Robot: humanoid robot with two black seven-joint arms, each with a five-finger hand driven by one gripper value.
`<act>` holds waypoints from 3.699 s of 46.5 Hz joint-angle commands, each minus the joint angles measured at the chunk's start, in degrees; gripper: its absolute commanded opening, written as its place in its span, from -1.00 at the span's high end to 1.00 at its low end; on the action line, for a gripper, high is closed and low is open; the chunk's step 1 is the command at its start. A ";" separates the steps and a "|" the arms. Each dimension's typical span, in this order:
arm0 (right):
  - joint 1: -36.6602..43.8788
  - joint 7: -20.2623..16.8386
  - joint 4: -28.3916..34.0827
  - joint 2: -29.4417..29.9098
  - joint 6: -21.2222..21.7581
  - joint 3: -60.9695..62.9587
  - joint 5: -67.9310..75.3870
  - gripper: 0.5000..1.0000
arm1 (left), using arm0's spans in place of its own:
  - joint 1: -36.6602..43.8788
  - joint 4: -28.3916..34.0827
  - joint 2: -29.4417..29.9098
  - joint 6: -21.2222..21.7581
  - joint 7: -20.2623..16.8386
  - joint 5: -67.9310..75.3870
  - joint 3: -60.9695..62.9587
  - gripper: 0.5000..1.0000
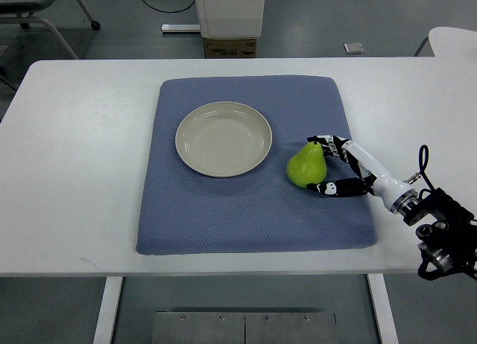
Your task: Place pear on plate with right hand
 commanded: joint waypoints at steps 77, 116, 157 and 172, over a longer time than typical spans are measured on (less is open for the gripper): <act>17.36 0.00 -17.05 26.50 0.35 -9.35 7.83 1.00 | 0.00 -0.01 0.00 0.00 -0.01 0.00 0.01 -1.00; 14.29 0.00 -23.21 26.50 -0.17 -9.26 7.30 -0.46 | 0.00 -0.01 0.00 0.00 0.08 0.00 -0.07 -1.00; 14.55 0.00 -21.53 22.82 0.53 -1.80 7.92 -0.99 | 0.00 -0.01 0.00 0.00 0.08 0.00 0.01 -1.00; 10.86 -0.63 -21.36 16.57 4.04 6.72 10.38 -0.99 | 0.00 -0.01 0.00 0.00 -0.01 0.00 0.01 -1.00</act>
